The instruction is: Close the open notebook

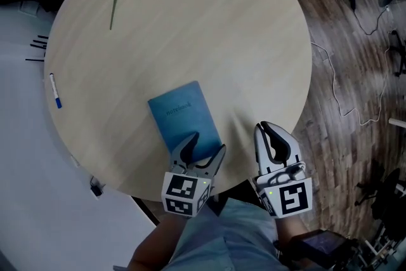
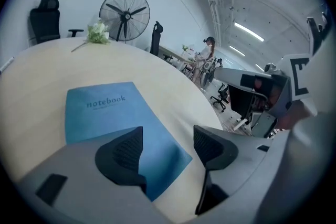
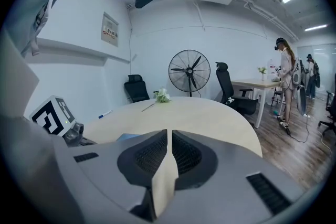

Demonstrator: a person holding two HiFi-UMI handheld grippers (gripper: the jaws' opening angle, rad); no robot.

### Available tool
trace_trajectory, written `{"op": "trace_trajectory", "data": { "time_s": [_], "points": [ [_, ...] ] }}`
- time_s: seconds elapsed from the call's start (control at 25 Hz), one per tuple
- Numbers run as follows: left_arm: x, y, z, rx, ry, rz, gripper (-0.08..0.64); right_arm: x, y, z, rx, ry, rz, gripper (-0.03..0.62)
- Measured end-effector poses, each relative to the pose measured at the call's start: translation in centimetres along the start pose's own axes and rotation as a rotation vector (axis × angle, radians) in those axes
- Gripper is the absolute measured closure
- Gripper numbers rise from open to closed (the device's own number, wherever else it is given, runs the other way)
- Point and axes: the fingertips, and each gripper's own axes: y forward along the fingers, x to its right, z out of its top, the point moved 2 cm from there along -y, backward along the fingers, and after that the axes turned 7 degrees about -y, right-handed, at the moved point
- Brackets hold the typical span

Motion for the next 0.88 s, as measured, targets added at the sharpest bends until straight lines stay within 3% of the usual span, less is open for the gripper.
{"op": "trace_trajectory", "data": {
  "time_s": [0.2,0.4,0.72,0.88],
  "points": [
    [1.4,-4.3,2.3,0.149,0.042,0.014,0.247,-1.3,-1.9,2.2,0.054,-0.018,-0.003,0.540],
    [2.9,-11.9,4.6,0.353,0.071,0.042,0.270,-5.1,-4.7,5.1,0.130,-0.050,0.034,0.540],
    [3.4,-27.8,6.7,0.701,0.184,0.233,0.397,-13.7,-10.2,12.6,0.333,-0.149,0.072,0.540],
    [4.1,-34.0,6.1,0.818,0.241,0.333,0.499,-17.3,-13.3,14.7,0.389,-0.205,0.087,0.540]
  ]
}}
